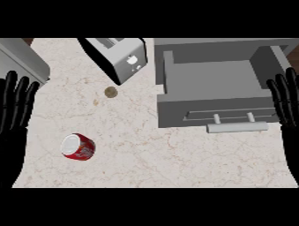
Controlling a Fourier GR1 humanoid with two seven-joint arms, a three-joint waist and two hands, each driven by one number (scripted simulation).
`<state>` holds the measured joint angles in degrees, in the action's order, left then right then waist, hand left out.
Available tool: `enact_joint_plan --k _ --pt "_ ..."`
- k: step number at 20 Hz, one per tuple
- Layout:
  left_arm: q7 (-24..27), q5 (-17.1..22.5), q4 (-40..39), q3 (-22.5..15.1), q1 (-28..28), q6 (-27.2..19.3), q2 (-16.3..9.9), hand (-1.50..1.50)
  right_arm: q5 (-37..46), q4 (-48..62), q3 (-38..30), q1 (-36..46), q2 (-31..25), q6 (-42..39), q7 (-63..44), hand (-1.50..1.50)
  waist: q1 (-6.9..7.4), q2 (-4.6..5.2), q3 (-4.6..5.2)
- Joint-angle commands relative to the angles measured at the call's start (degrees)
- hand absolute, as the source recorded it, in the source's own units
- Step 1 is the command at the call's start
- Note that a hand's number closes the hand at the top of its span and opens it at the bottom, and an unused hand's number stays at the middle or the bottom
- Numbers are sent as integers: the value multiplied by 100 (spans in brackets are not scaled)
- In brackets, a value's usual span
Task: Pick up the can, place it into the drawer and close the drawer
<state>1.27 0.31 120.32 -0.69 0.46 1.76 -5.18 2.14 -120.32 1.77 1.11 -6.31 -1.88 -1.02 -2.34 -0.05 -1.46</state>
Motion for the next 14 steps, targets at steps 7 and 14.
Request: enact_joint_plan --k 7,14 --pt "-299 1838 -401 -1471 286 3140 -1378 -150 -139 442 -234 -353 176 243 -554 -150 -18 119 160" --pt "320 3473 -977 -75 692 5189 -3053 -150 -157 44 -451 -510 76 384 -1217 -150 239 6 156"
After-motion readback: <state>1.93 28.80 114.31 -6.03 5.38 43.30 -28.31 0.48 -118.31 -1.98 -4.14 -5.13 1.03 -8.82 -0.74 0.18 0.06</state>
